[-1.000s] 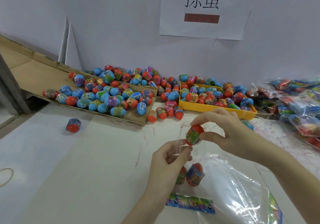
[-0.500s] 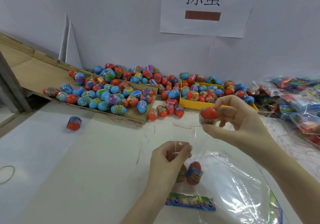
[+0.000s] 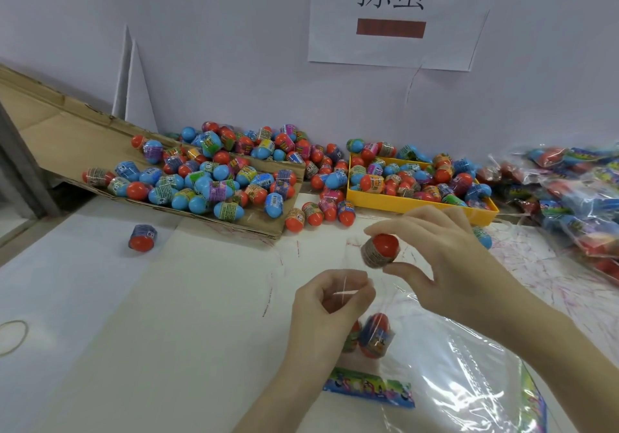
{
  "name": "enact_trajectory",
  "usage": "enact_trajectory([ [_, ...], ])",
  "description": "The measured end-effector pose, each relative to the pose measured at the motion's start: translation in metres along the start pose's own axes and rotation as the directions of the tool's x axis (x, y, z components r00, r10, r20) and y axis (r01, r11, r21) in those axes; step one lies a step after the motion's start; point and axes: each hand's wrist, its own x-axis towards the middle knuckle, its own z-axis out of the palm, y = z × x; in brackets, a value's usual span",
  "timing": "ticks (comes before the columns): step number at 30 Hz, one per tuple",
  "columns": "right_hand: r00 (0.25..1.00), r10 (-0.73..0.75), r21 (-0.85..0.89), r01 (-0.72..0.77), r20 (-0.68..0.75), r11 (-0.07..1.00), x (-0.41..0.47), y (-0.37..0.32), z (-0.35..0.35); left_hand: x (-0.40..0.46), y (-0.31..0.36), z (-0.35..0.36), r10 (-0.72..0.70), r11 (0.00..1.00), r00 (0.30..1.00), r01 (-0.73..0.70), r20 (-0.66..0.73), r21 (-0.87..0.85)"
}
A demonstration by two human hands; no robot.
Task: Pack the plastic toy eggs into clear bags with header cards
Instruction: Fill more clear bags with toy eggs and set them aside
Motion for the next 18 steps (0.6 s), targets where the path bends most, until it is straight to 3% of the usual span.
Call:
enact_trajectory([
  [5,0.990,0.035,0.161,-0.056,0.135,0.985,0.000,0.005,-0.008,-0.001,-0.001,-0.001,0.024,1.000,1.000,-0.024,0.013,-0.005],
  [18,0.879,0.117,0.139,-0.202,0.463,0.969,0.022,0.012,-0.007,-0.002,0.000,-0.001,0.050,0.997,0.996,-0.054,0.072,0.057],
])
